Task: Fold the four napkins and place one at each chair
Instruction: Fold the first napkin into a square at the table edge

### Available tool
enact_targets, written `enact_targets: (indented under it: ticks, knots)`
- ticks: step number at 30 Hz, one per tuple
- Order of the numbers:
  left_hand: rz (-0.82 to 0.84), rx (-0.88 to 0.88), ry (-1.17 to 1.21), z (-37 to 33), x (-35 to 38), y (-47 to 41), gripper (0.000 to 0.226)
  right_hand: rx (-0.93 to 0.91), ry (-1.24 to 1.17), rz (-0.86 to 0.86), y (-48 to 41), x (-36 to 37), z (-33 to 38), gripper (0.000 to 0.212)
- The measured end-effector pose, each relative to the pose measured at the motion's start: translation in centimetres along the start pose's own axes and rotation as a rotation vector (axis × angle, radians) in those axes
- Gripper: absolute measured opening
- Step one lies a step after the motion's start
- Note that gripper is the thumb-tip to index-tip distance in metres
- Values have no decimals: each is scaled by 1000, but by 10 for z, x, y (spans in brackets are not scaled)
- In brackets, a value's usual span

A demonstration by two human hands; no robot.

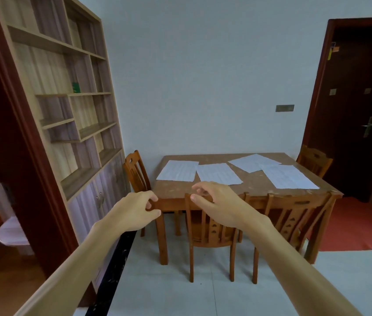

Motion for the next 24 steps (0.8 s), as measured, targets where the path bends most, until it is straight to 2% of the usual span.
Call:
enact_targets:
  ticks: [14, 24]
  knots:
    - [-28, -39, -4, 41, -11, -251, 42, 17, -51, -18, -237, 35, -116, 43]
    - [19, -68, 10, 104, 6, -399, 42, 36, -2, 26, -374, 105, -177, 41]
Point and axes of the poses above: each hand's wrist, its own y-axis away from the middle knuckle, its own x-axis out of the palm, z = x × y, the point moved 9 cm from there along -y, towards the middle knuckle, and after that the axes turned 10 degrees about y, right-handed, at the moved point
